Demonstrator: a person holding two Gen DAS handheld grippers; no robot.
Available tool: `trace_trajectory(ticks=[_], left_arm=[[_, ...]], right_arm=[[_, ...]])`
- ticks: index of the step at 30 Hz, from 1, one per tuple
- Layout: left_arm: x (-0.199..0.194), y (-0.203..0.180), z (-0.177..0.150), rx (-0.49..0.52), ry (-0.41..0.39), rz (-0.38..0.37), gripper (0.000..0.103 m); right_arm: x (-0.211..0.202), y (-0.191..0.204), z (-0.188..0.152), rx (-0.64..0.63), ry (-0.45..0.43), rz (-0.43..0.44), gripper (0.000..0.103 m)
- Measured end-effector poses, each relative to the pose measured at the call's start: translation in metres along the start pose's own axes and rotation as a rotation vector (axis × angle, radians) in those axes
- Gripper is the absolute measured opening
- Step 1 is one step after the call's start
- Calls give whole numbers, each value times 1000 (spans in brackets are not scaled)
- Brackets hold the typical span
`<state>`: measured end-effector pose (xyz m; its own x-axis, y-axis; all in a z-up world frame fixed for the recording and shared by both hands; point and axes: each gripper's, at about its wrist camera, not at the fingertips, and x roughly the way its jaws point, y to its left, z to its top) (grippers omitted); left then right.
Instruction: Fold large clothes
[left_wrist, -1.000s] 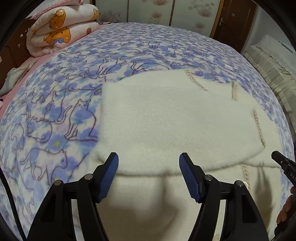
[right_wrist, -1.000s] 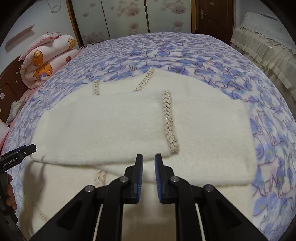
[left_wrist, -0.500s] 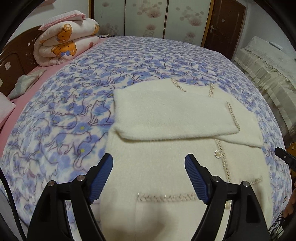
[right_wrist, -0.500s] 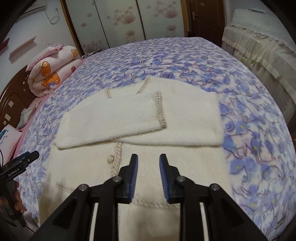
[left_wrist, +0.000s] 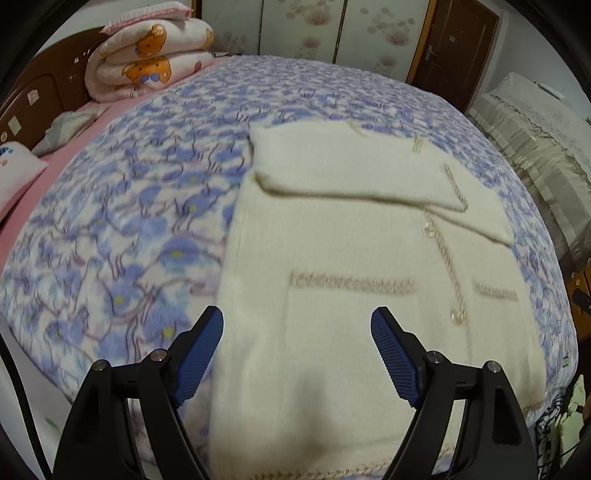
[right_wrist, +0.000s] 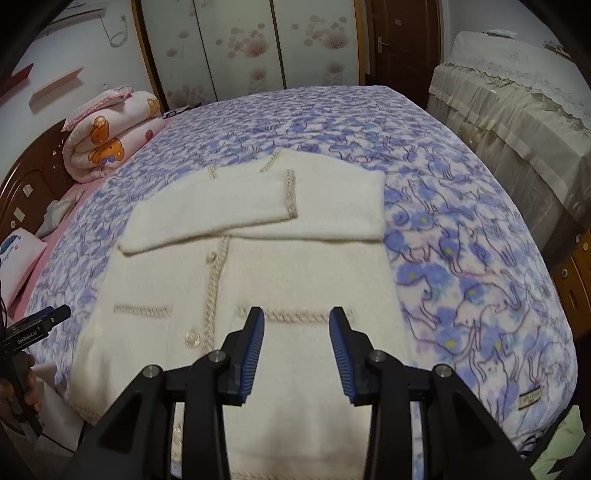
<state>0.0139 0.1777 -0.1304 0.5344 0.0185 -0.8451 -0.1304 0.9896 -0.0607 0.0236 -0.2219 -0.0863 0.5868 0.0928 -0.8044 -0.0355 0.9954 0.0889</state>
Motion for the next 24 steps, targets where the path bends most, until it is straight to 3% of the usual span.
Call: trace_trajectory(ticks=[8,19,24], left_arm=[[23,14,-50,7,92,8,81],[46,47,-84,-54,173,-18,81],[52,52,-90,-59,178,-60,81]], right_arm=[[-1,-21,-44,-35,66,-28,37],[34,-59,-73,118,178,25,37],[54,-69,-87,130,246,61,37]])
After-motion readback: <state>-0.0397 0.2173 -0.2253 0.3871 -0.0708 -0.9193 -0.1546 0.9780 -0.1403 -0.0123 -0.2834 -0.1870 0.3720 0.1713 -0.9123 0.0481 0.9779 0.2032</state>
